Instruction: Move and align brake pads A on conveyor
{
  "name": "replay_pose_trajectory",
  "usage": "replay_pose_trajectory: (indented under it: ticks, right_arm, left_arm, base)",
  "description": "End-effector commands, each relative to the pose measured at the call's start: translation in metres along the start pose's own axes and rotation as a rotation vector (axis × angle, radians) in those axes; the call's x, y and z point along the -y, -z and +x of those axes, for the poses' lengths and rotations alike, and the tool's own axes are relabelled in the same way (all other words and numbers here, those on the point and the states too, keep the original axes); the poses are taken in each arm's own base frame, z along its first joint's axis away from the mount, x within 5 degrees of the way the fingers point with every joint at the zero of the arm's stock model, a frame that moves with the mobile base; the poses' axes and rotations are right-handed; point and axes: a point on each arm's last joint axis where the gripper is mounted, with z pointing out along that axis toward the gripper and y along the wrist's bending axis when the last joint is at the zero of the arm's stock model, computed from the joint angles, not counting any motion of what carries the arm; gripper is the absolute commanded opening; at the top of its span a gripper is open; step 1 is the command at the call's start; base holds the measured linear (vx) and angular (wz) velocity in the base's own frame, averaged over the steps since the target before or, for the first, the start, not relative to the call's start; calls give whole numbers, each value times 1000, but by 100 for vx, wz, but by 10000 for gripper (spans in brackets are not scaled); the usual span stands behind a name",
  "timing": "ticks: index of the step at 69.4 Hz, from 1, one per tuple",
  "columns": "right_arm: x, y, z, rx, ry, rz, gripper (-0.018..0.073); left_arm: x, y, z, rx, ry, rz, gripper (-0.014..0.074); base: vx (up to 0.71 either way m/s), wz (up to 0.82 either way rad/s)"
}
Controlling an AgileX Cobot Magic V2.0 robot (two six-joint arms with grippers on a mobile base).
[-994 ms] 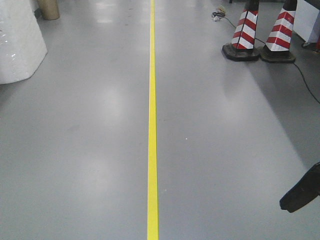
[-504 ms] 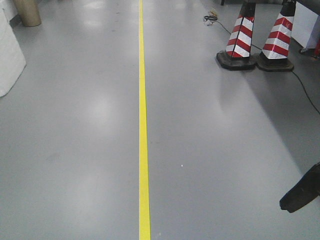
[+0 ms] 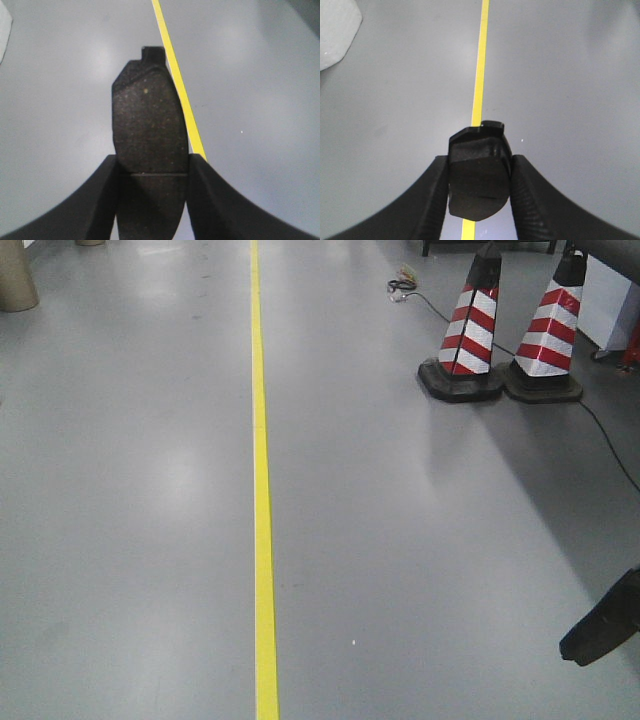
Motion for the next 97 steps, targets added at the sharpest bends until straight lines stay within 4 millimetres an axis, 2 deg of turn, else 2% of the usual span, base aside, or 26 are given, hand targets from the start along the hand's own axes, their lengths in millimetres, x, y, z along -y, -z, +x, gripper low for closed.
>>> replay_pose_trajectory:
  ticks: [1,97]
  right_arm:
    - [-3,7,-16,116,9,-18,-12]
    - [-3,7,-15,117,10,-17,-12]
  left_arm:
    - [0,5,-12,103,1,3,-6]
    - [0,4,-13,102,1,3,-6]
  base:
    - [58,-11]
    - [62,1]
